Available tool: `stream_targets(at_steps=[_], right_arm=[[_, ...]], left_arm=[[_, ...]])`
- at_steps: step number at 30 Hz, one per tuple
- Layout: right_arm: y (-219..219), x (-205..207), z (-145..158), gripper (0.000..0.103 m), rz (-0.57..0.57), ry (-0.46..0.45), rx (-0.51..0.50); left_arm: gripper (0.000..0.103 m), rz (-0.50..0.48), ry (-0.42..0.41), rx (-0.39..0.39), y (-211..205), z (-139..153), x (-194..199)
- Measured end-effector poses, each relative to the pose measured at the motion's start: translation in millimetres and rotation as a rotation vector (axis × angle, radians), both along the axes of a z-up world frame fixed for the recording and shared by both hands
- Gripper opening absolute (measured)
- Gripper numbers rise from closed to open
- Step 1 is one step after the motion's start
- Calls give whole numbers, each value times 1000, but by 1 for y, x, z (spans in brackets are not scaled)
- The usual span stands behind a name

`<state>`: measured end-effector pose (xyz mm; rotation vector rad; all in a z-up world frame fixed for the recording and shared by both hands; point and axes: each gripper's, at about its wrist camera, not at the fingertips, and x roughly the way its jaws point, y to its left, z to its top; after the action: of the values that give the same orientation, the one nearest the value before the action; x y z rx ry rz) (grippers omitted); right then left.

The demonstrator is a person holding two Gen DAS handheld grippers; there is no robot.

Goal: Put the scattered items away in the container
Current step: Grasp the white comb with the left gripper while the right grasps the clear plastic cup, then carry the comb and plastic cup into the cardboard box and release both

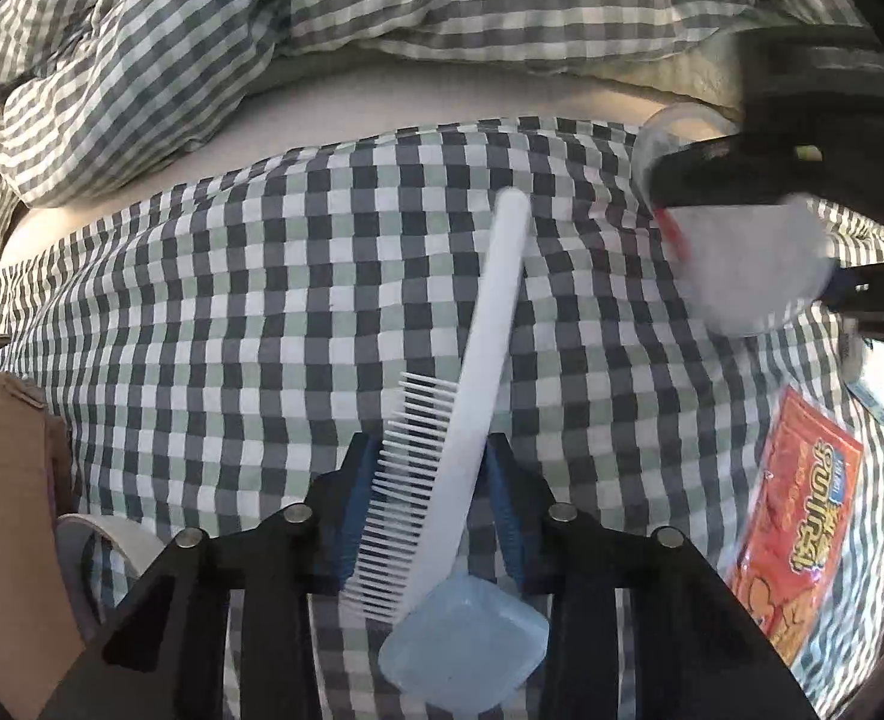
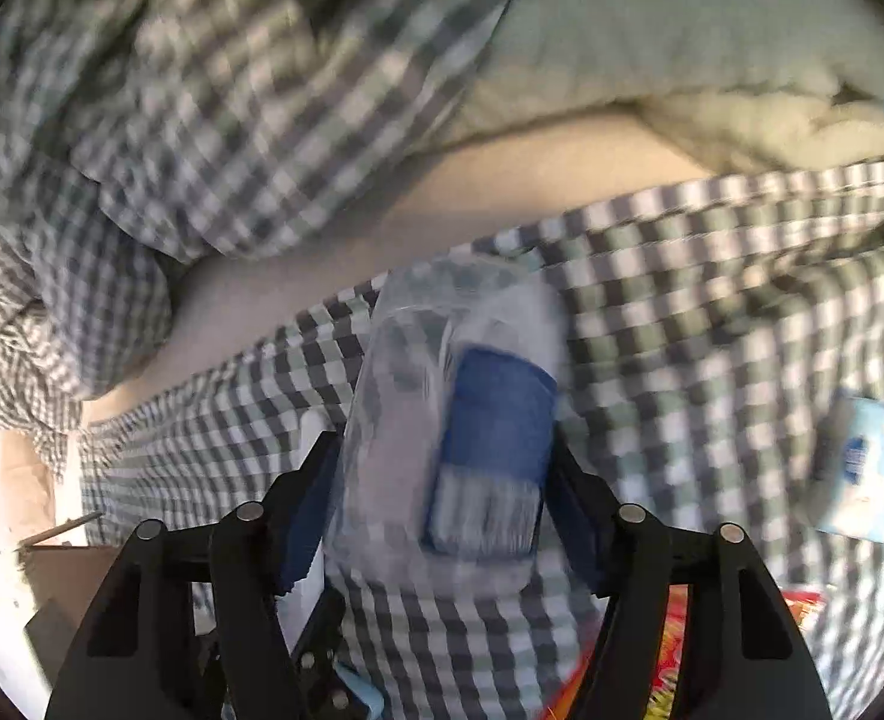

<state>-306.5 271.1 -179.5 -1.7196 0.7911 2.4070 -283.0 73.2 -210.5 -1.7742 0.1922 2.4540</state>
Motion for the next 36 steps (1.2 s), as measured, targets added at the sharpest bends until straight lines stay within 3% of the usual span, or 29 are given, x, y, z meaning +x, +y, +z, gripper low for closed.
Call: stream_targets(at_steps=[4,5,6,12,17,21,23,25,26,30,33,34,36], right_arm=[[11,19,29,61,15,30,3],[11,21,36,61,19,37,-1],[10,22,39,61,24,38,0],[-5,43,65,61,70,51,9],[-16,62,82,61,103,73,20],[-17,75,90,61,98,86,48],[-11,84,91,61,96,81,49],[-7,91,88,61,81,78,46],[-4,94,85,61,74,74,44],[12,105,75,61,36,56,42],[24,110,71,61,12,47,36],[28,112,70,61,6,47,33],[36,113,71,61,-12,49,32]], left_arm=[[32,17,17,17,-10,20,4],[18,22,26,20,-12,28,6],[13,25,25,15,-13,34,6],[13,35,60,30,-41,76,4],[12,46,69,35,-27,91,25],[12,56,53,42,-33,81,28],[19,40,55,21,-21,76,27],[47,22,59,-8,-13,62,19],[66,16,67,-16,-9,53,14],[65,9,39,-59,-1,16,-3],[52,19,19,-37,-4,4,-6],[42,16,19,-34,-3,6,-5],[37,-2,9,-45,0,9,-4]])
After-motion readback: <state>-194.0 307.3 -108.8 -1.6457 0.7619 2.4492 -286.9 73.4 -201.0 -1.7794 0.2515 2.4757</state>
